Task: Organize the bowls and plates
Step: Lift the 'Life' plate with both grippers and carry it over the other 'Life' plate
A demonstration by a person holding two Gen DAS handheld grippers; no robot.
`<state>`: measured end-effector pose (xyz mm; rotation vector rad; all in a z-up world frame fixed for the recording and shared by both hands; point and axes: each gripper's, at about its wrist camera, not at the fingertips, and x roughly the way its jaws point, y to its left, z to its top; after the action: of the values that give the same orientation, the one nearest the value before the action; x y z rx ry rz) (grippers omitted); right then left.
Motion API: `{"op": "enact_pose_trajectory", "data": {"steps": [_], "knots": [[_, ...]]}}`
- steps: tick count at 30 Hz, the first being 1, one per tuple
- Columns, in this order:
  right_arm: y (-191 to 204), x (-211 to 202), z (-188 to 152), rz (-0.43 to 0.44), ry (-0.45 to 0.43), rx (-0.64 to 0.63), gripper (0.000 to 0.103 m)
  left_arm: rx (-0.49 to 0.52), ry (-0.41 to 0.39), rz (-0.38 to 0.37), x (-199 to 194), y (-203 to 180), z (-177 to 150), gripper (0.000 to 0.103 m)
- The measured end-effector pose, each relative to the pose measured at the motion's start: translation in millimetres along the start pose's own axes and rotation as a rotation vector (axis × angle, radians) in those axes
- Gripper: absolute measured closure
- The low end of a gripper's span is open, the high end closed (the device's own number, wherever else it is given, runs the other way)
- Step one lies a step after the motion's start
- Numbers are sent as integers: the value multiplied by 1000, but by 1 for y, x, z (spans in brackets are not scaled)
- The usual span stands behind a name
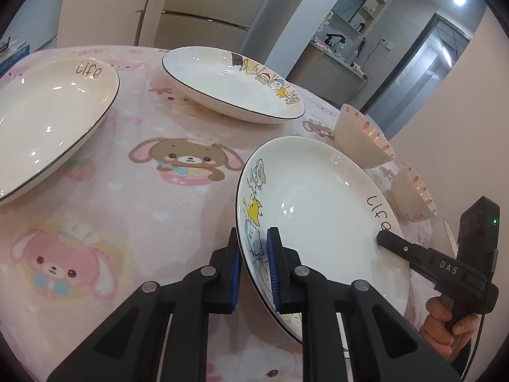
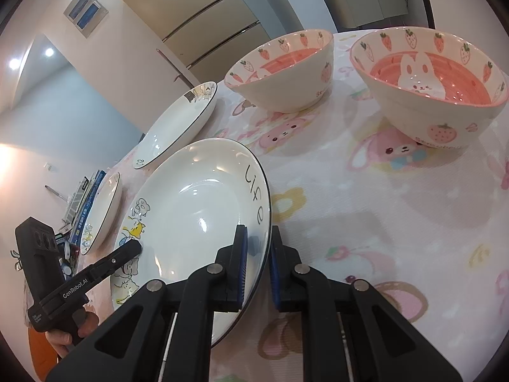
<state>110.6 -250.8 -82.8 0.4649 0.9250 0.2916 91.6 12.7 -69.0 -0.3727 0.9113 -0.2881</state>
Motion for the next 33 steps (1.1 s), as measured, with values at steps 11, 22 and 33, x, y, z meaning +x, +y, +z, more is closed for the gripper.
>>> {"op": "enact_pose_trajectory", "data": {"steps": [11,22,33], "knots": [[6,-10,2,-3,-6,-4,91,-9,6,30,-15,-5,0,87],[50,-40,10,27,-32,-75,91,-4,-70,46,-75,-10,8,87],[136,-24,24,92,-18,-173,91,-62,-174,110,-142,33,28,87]]}}
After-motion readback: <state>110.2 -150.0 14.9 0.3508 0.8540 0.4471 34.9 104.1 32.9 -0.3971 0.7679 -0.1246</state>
